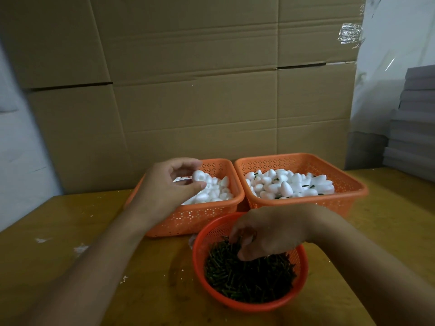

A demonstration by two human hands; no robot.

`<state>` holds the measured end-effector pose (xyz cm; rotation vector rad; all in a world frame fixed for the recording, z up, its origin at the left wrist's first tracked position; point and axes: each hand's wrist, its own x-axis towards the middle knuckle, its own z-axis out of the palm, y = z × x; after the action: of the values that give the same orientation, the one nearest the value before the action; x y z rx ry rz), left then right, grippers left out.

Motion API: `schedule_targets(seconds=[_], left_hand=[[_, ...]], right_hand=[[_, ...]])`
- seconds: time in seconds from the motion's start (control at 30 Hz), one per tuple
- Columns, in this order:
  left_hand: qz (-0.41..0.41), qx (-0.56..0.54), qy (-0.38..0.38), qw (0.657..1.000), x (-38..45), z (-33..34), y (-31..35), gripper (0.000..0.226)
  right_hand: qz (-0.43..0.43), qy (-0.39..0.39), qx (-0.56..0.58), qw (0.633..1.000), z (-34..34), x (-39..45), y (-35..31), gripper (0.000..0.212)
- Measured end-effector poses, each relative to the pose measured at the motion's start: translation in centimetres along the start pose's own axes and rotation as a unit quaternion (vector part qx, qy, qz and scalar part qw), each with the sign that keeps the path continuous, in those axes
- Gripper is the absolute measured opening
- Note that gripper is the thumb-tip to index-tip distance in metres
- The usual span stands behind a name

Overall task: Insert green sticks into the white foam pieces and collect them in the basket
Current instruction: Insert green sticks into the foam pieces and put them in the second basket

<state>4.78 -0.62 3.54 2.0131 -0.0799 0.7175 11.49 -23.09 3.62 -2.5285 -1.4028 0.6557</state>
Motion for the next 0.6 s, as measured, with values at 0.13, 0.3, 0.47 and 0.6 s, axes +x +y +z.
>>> schedule_targets(seconds=[0.13,0.3,0.47,0.6], left_hand=[[0.041,-0.053,-0.009,0.998,-1.3,1.1,1.5,0.046],[0.085,-0.065,-0.028,0.994,-2.1,1.4,2.1,0.039],[-0.069,-0.279,-0.061,0.956,-2.9,1.9,3.0,0.024],[-0.194,-0.386,-0.067,0.899,-3.3,2.5,3.8,0.033]], right_hand=[[0.003,-0.001,-0.006,1.0,0.0,0.0,0.0,0.046],[0.008,-0.006,-0.012,1.0,0.1,0.1,-0.1,0.048],[0.006,-0.007,-0.017,1.0,0.1,0.2,-0.3,0.048],[0.007,-0.016,-0.033,0.999,0.3,0.3,-0.3,0.047]])
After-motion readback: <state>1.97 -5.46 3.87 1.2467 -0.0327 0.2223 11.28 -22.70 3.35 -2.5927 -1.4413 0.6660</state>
